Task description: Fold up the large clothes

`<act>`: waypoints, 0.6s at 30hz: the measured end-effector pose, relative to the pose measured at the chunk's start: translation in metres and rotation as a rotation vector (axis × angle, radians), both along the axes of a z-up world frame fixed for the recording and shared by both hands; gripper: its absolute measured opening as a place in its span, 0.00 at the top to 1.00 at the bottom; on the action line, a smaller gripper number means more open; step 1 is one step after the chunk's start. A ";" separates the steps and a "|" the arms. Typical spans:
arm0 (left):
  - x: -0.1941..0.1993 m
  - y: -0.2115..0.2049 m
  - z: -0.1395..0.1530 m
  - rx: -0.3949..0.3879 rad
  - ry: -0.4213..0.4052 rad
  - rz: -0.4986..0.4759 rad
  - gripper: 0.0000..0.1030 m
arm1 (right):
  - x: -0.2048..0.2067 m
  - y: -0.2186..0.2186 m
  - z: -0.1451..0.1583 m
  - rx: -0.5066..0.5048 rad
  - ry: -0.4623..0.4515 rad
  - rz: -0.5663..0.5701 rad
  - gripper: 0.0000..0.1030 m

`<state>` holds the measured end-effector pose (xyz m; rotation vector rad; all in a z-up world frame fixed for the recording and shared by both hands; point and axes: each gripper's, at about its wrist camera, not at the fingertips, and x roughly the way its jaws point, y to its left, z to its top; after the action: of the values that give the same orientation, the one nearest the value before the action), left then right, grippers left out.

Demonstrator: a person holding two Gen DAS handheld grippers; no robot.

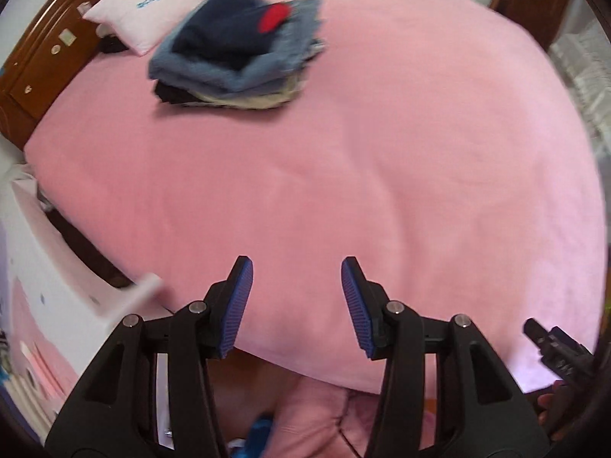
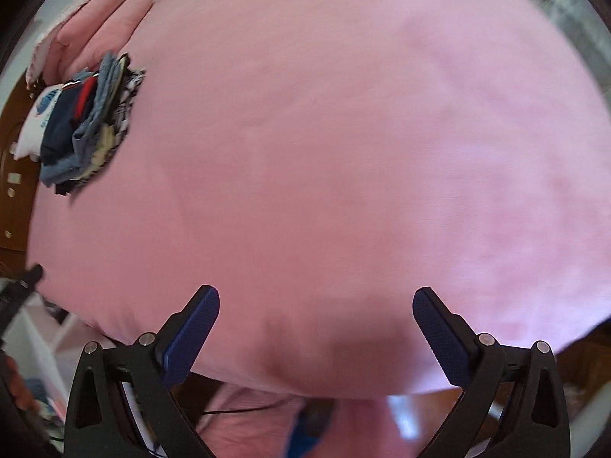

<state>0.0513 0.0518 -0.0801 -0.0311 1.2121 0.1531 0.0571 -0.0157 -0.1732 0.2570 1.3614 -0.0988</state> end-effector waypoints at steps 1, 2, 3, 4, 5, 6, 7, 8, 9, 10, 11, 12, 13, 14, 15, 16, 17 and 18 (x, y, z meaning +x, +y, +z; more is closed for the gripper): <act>-0.006 -0.016 0.006 -0.007 -0.008 -0.016 0.56 | -0.009 -0.012 0.008 -0.041 -0.009 0.017 0.00; -0.012 -0.032 0.012 -0.015 -0.017 -0.031 0.56 | -0.017 -0.023 0.016 -0.085 -0.012 0.036 0.00; -0.020 -0.049 0.016 -0.033 -0.020 -0.039 0.56 | -0.020 -0.028 0.024 -0.112 -0.012 0.044 0.00; -0.024 -0.062 0.018 -0.058 -0.011 -0.047 0.56 | -0.027 -0.037 0.032 -0.136 -0.016 0.056 0.00; -0.028 -0.073 0.018 -0.085 0.003 -0.057 0.56 | -0.033 -0.046 0.039 -0.151 -0.018 0.069 0.00; -0.033 -0.087 0.018 -0.114 0.023 -0.067 0.56 | -0.035 -0.049 0.044 -0.157 -0.017 0.075 0.00; -0.037 -0.097 0.019 -0.127 0.030 -0.076 0.56 | -0.039 -0.053 0.050 -0.154 -0.022 0.078 0.00; -0.041 -0.106 0.021 -0.129 0.024 -0.080 0.56 | -0.040 -0.053 0.056 -0.142 -0.029 0.076 0.00; -0.046 -0.118 0.022 -0.111 0.015 -0.089 0.56 | -0.042 -0.056 0.062 -0.123 -0.033 0.074 0.00; -0.050 -0.126 0.023 -0.088 0.016 -0.101 0.56 | -0.045 -0.057 0.067 -0.101 -0.029 0.071 0.00; -0.054 -0.137 0.024 -0.058 0.023 -0.121 0.56 | -0.047 -0.057 0.071 -0.079 -0.019 0.068 0.00; -0.057 -0.145 0.025 -0.040 0.031 -0.137 0.56 | -0.048 -0.053 0.076 -0.067 -0.014 0.066 0.00; -0.061 -0.153 0.028 -0.025 0.039 -0.157 0.56 | -0.049 -0.049 0.082 -0.050 -0.010 0.067 0.00; -0.065 -0.161 0.033 -0.027 0.039 -0.185 0.56 | -0.052 -0.048 0.089 -0.032 -0.010 0.076 0.00; -0.067 -0.165 0.037 -0.035 0.036 -0.200 0.56 | -0.057 -0.046 0.096 -0.014 -0.013 0.087 0.00; -0.070 -0.170 0.042 -0.047 0.034 -0.220 0.56 | -0.060 -0.046 0.103 0.003 -0.016 0.093 0.00; -0.073 -0.176 0.048 -0.055 0.036 -0.241 0.56 | -0.061 -0.045 0.108 0.011 -0.021 0.093 0.00; -0.075 -0.180 0.052 -0.055 0.039 -0.257 0.56 | -0.064 -0.045 0.116 0.021 -0.028 0.087 0.00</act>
<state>-0.0235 -0.1286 -0.0278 0.0802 1.2478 -0.1045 -0.0073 -0.0610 -0.0574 0.2156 1.3440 -0.0087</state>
